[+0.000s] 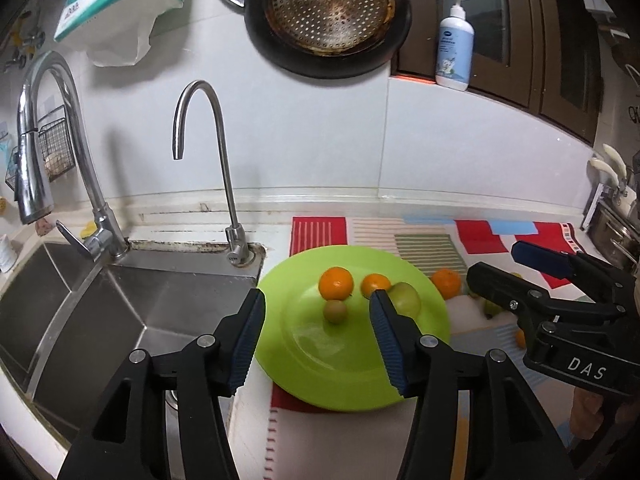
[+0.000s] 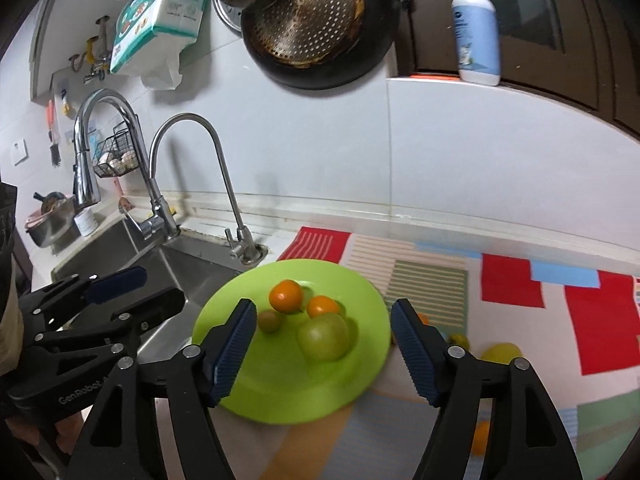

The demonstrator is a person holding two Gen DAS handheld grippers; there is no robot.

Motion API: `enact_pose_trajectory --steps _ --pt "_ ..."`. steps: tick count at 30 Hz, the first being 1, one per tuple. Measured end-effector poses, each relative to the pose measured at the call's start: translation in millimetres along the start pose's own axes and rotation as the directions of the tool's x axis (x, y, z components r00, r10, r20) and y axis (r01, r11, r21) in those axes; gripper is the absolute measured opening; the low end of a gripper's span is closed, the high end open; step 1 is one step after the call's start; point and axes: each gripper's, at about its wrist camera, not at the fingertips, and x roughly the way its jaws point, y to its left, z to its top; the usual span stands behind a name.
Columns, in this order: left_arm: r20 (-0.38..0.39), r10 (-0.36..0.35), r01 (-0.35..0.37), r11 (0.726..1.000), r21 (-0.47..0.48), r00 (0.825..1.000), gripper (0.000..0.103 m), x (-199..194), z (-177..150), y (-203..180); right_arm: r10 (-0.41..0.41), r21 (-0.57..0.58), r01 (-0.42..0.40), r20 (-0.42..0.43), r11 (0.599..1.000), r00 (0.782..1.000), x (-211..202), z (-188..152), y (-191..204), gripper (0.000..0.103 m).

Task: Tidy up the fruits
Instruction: 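Lift both open tools away from the plate back over the fruits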

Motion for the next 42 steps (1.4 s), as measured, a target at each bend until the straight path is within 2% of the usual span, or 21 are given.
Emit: enact_pose_trajectory --steps 13,17,28,42 --pt "0.060 -0.014 0.010 0.998 0.059 0.998 0.063 -45 -8 -41 -0.095 0.027 0.093 0.044 0.995 0.995 -62 -22 -23 0.074" --pt "0.071 -0.027 0.022 0.997 0.072 0.997 0.068 -53 -10 -54 -0.123 0.039 0.121 0.055 0.992 0.991 -79 -28 -33 0.074" --pt "0.101 -0.075 0.065 0.993 0.097 0.992 0.072 -67 -14 -97 -0.185 0.038 0.182 0.093 0.983 0.978 -117 -36 -62 0.074" --pt "0.095 -0.118 0.104 0.984 0.145 0.988 0.072 -59 -25 -157 -0.170 -0.041 0.174 0.085 0.984 0.982 -134 -44 -110 0.074"
